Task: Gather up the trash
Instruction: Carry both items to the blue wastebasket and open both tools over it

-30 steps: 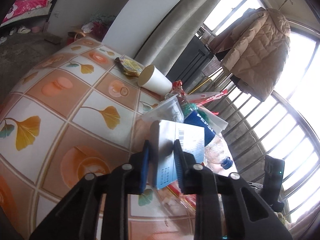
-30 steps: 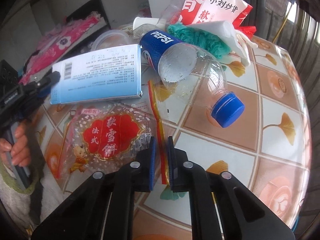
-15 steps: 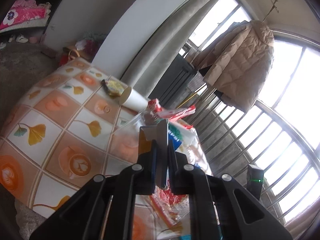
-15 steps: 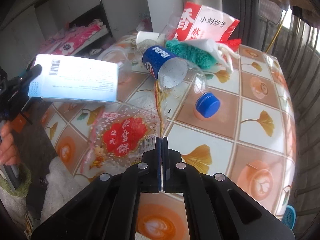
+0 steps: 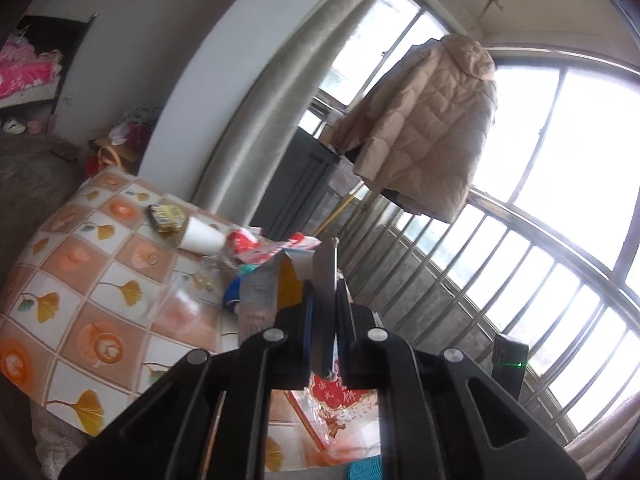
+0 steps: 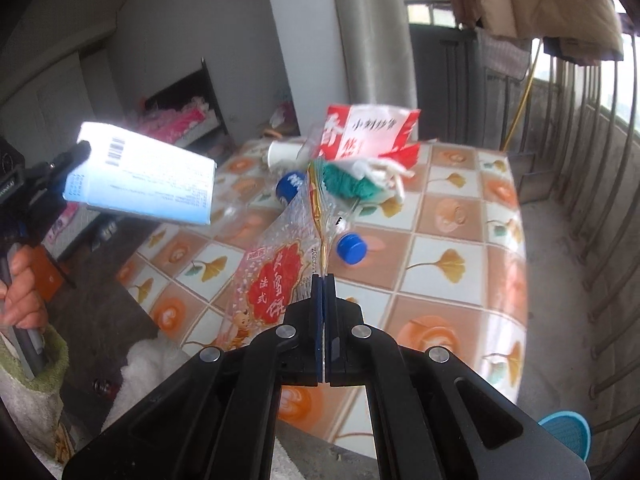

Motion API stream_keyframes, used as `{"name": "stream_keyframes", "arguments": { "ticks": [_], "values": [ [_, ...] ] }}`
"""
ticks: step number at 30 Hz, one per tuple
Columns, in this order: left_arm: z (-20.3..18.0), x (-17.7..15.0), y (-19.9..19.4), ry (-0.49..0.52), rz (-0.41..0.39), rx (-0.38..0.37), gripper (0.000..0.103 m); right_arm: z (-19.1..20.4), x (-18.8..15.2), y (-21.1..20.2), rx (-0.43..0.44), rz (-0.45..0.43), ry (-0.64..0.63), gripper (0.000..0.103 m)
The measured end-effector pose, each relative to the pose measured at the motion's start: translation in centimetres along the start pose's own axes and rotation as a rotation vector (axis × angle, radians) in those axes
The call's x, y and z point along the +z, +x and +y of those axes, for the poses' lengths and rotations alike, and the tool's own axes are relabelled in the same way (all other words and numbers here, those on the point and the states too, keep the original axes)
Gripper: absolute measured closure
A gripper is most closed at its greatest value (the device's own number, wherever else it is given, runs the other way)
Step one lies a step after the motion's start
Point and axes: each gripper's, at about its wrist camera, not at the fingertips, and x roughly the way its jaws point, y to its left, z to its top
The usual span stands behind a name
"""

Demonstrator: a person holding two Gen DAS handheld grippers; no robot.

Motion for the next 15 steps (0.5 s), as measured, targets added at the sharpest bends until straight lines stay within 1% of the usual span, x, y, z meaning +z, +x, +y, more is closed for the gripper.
{"name": "stream_keyframes", "arguments": {
  "ticks": [3,7,9,11,12,15],
  "values": [
    [-3.2,-0.4,1.3,0.036,0.034,-0.056,0.094,-1.9,-0.3,-2.9,-0.039,-0.056,0.022,0.103],
    [-8.2,-1.7,5.4,0.078,0.133,-0.143,0.094,-5.8,-1.3,-6.2,-0.133,-0.102,0.082,0.103],
    [-10.5,-2.7,8.1,0.084,0.195,-0.192,0.094,-8.1,-2.4,-7.8,-0.211,-0.113,0.115,0.103],
    [-13.5,-4.1,11.8,0.091,0.282,-0.246,0.094,-11.0,-3.6,-9.4,-0.296,-0.115,0.165,0.103],
    [-14.7,-4.7,13.1,0.098,0.312,-0.26,0.094,-12.3,-4.2,-10.0,-0.331,-0.111,0.187,0.103],
    [-19.2,-7.8,18.4,0.122,0.429,-0.336,0.094,-16.3,-6.1,-11.6,-0.46,-0.095,0.265,0.103]
  ]
}}
